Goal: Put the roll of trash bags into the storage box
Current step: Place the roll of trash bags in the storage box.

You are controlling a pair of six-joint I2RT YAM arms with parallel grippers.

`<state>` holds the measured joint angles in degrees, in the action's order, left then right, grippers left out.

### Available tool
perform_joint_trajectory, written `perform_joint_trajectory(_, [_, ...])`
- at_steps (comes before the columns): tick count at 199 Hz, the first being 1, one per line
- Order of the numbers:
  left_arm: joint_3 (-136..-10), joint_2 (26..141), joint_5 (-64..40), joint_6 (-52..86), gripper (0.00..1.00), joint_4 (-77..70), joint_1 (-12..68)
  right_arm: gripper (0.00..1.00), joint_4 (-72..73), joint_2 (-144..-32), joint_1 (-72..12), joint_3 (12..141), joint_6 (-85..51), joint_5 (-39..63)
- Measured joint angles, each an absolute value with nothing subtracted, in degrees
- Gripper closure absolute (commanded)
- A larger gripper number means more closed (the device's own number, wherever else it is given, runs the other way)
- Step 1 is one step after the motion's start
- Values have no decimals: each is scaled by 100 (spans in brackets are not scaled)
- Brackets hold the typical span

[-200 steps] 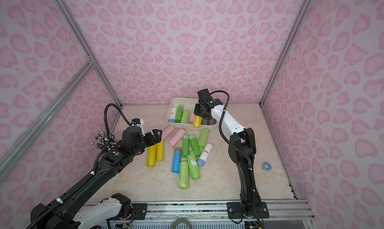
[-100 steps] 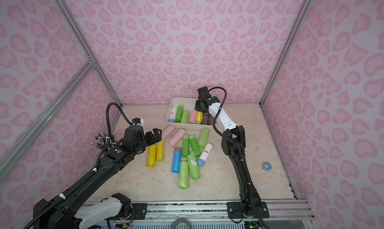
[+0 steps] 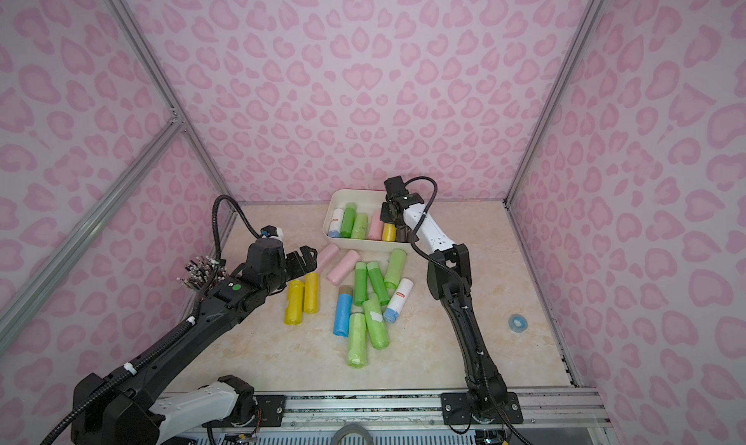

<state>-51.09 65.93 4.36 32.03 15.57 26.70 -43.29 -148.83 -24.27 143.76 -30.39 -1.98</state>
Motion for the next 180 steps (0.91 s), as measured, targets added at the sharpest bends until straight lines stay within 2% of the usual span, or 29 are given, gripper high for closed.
perform_joint_trajectory(7, [-5109, 6587, 429, 3203, 0, 1566, 2670, 40, -4335, -14888, -2416, 14376, -3055, -161])
perform_joint_trajectory(17, [-5111, 6567, 395, 3199, 0, 1601, 2670, 31, -4346, -14888, -2394, 14381, -3057, -121])
perform_joint_trajectory(22, [-5113, 6554, 397, 3199, 0, 1614, 2670, 23, -4342, -14888, -2386, 14392, -3052, -121])
perform_joint_trajectory(47, [-5162, 6462, 392, 3181, 0, 1686, 2670, 0, -4383, -14779, -2357, 14398, -3083, -97])
perform_joint_trajectory(61, [-5162, 6381, 349, 3175, 0, 1723, 2670, 10, -4445, -14621, -2331, 14396, -3065, -102])
perform_joint_trajectory(113, [-5131, 6001, 421, 3068, 0, 1850, 2670, 11, -4491, -13740, -2331, 13935, -3079, -268])
perform_joint_trajectory(180, [-5024, 5566, 650, 2987, 0, 2029, 2646, 10, -4501, -12195, -2615, 12477, -2985, -554])
